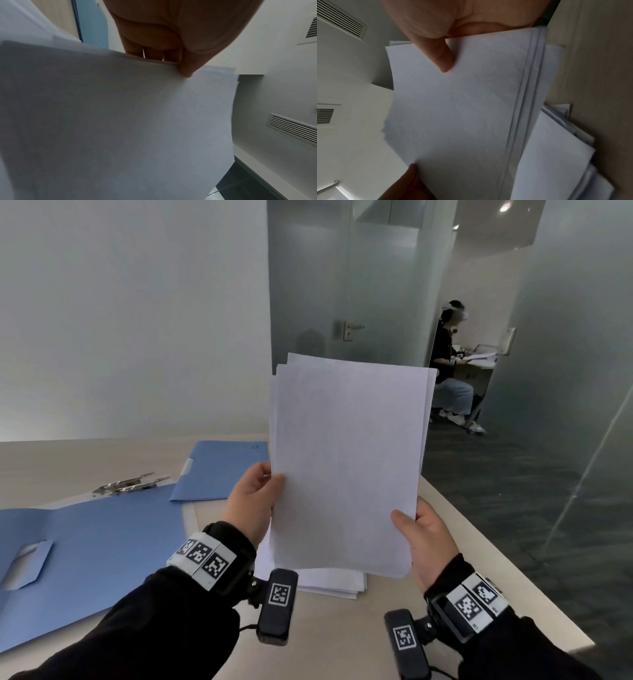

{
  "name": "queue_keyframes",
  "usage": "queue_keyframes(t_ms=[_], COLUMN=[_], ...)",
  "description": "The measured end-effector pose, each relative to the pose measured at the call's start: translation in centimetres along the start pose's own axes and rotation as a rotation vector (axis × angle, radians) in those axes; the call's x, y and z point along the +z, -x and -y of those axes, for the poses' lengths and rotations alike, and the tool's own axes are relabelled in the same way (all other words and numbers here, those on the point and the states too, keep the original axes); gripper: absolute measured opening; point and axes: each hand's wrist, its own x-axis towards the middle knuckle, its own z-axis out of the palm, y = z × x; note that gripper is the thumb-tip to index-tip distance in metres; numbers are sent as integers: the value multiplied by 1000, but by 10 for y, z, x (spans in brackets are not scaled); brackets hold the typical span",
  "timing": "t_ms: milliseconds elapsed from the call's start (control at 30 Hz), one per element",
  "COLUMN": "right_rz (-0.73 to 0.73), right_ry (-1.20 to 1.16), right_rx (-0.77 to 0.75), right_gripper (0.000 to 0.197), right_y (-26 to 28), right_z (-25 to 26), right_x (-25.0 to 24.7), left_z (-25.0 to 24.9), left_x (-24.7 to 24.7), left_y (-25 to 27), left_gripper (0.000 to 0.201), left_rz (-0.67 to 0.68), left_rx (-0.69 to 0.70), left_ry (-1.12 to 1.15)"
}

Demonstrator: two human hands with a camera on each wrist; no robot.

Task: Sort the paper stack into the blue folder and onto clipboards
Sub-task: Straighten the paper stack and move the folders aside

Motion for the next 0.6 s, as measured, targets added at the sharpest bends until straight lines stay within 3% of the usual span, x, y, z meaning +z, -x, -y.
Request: queue_keyframes(t_ms=[333, 600], right_rz=[13, 35], right_ry=[-97, -82], right_rx=[112, -2], right_gripper=[15, 14], right_y=[5, -3], right_z=[-11, 12], right_x=[-5, 1], left_z=[31, 12], left_x=[3, 7], left_y=[26, 20], left_gripper=[21, 18], left_rz=[58, 26], left_rx=[-65, 62], left_ry=[74, 79])
